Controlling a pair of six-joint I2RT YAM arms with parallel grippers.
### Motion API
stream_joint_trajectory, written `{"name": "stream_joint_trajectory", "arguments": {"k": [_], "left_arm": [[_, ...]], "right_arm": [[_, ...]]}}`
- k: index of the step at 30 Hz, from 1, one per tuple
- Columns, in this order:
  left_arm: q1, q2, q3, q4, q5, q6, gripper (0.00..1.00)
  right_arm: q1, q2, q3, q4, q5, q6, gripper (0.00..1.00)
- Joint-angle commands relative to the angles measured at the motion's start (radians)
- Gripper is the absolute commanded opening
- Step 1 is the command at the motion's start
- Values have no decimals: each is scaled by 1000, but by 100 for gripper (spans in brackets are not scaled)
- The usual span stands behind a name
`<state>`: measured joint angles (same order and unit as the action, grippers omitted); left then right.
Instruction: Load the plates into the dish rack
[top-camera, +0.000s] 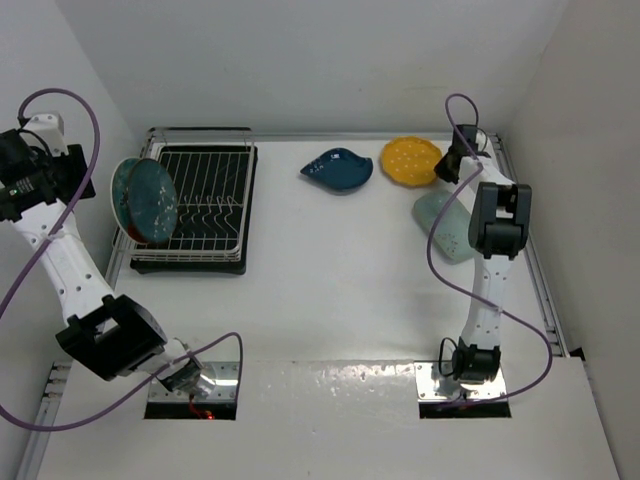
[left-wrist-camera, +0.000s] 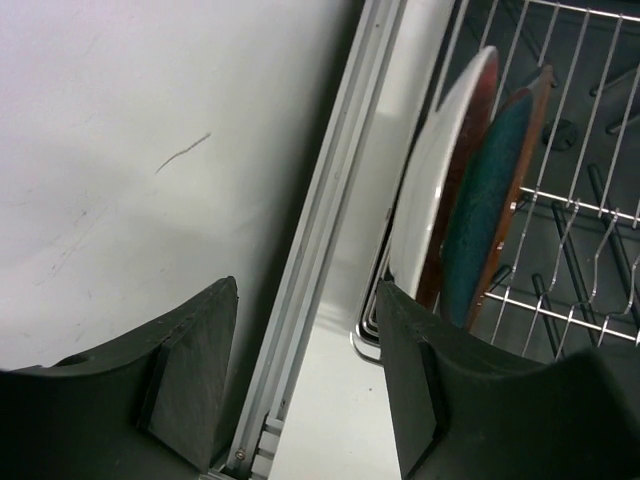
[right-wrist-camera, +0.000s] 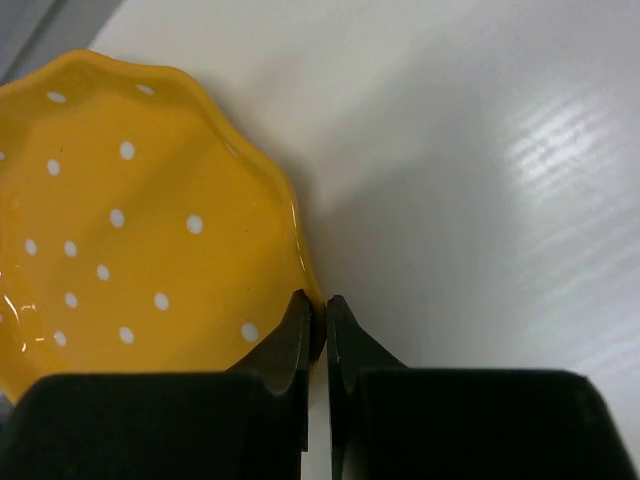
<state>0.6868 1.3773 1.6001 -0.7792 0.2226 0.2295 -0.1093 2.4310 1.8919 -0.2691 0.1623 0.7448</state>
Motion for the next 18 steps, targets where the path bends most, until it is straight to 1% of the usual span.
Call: {"name": "stream_joint_trajectory", "arguments": {"k": [1, 2, 3, 4, 5, 6, 7, 9, 10, 11, 12, 13, 14, 15, 16, 17, 18], "left_arm": [[-49, -1, 46, -8, 32, 22, 62], [-62, -1, 55, -31, 32, 48, 62], [-96, 9, 69, -40, 32, 60, 62], [-116, 9, 80, -52, 32, 74, 62], [-137, 9, 92, -66, 32, 91, 62], [-183, 22, 125, -99, 32, 125, 62], [-210, 31, 148, -120, 32, 145, 62], [-262, 42, 193, -182, 32, 200, 65], [-315, 51, 237, -199, 53, 212, 67], [-343, 51, 257, -215, 67, 221, 68], [-366, 60, 274, -225, 87, 222, 69], [-412, 60, 288, -236, 142, 212, 70], [-434, 71, 302, -236, 179, 197, 71], [-475, 87, 302, -236, 220, 174, 71], [-499, 97, 302, -236, 306, 174, 71], [-524, 106, 302, -236, 340, 165, 73], [-549, 130, 302, -236, 365, 165, 73]], "right_arm": [[-6, -162, -77, 118, -62, -31, 0], [-10, -183, -85, 140, -73, -33, 0], [-9, -234, -112, 193, -116, -32, 0], [-9, -289, -144, 252, -122, -22, 0], [-6, -318, -183, 257, -130, -16, 0], [-3, -405, -203, 333, -145, -10, 0], [3, -436, -241, 382, -152, 5, 0], [13, -527, -306, 439, -155, -1, 0], [34, -585, -333, 458, -153, -18, 0], [45, -608, -403, 502, -152, -30, 0], [54, -668, -425, 510, -152, -60, 0], [89, -722, -476, 518, -150, -77, 0], [100, -772, -528, 540, -152, -128, 0], [133, -797, -551, 545, -158, -140, 0], [166, -822, -604, 557, -185, -153, 0], [199, -884, -652, 565, -217, -172, 0], [215, -900, -693, 567, -269, -174, 0]]}}
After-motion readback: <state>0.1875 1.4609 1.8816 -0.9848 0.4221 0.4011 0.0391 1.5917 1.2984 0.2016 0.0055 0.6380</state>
